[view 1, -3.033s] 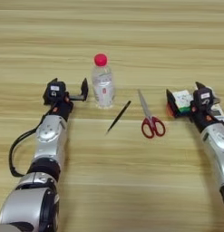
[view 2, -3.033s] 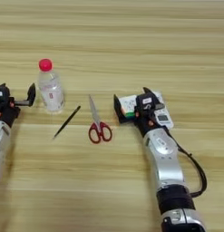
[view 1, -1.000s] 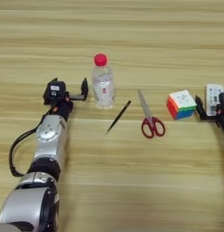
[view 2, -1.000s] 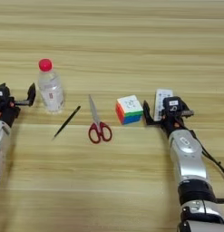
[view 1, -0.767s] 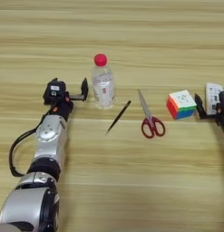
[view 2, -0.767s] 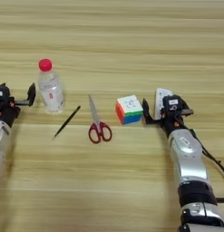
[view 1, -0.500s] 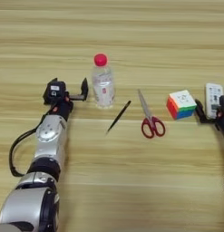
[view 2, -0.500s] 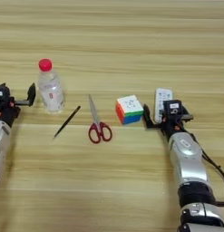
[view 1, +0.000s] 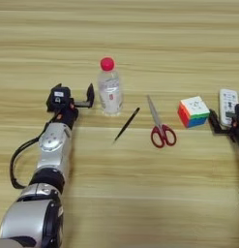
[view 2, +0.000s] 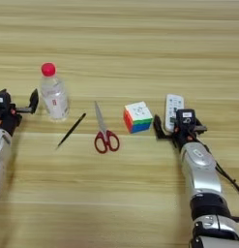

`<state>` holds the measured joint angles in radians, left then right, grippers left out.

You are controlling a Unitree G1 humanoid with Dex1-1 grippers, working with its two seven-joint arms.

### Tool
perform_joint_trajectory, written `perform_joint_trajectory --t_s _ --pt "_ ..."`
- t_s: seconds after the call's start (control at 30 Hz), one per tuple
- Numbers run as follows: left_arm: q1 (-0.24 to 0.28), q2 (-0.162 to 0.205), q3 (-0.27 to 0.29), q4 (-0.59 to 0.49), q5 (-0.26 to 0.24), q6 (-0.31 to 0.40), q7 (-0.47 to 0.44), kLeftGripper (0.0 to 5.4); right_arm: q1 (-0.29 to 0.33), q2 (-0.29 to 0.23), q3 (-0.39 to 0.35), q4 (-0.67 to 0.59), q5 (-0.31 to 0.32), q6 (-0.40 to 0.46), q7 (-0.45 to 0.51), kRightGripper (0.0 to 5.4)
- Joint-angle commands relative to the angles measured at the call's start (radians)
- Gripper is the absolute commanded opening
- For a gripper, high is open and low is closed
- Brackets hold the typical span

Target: Move the objects on the table

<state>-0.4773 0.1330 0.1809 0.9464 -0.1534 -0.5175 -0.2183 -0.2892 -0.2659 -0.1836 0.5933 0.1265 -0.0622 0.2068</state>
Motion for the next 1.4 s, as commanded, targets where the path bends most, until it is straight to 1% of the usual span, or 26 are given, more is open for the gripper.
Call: perform_joint_trajectory --t_s 0.03,0.37,0.43,0.47,0.6,0.67,0.83,1.0,1.17,1.4 --pt "-0.016 0.003 -0.004 0.011 0.015 -0.006 0.006 5.40 -0.012 0.005 0.000 0.022 0.005 0.031 0.003 5.09" --pt "-0.017 0.002 -0.004 0.013 0.016 -0.006 0.007 5.40 -0.017 0.005 0.001 0.033 0.006 0.031 0.010 3.94" --pt "-0.017 0.002 -0.004 0.014 0.016 -0.007 0.007 5.40 -0.018 0.005 0.001 0.037 0.006 0.029 0.011 3.81" --pt "-0.017 0.002 -0.004 0.014 0.015 -0.007 0.007 5.40 -0.019 0.005 0.000 0.038 0.006 0.028 0.011 3.62" --pt "-0.017 0.002 -0.004 0.014 0.015 -0.008 0.007 5.40 -0.019 0.004 0.001 0.041 0.001 0.021 0.006 3.23" --pt "-0.016 0.003 -0.004 0.013 0.015 -0.008 0.007 5.40 -0.018 0.004 0.001 0.041 0.001 0.019 0.006 2.93" --pt "-0.016 0.003 -0.004 0.013 0.016 -0.008 0.007 5.40 -0.019 0.004 0.000 0.043 0.002 0.016 0.007 2.89" --pt "-0.016 0.003 -0.004 0.013 0.016 -0.009 0.007 5.40 -0.010 0.003 0.003 0.000 -0.004 -0.023 0.004 2.89" --pt "-0.016 0.002 -0.004 0.012 0.016 -0.008 0.008 5.40 0.006 0.001 0.007 -0.088 -0.004 -0.027 0.005 2.89" --pt "-0.016 0.001 -0.005 0.010 0.016 -0.008 0.008 5.40 0.033 0.006 0.013 -0.256 0.017 0.002 0.020 2.89"
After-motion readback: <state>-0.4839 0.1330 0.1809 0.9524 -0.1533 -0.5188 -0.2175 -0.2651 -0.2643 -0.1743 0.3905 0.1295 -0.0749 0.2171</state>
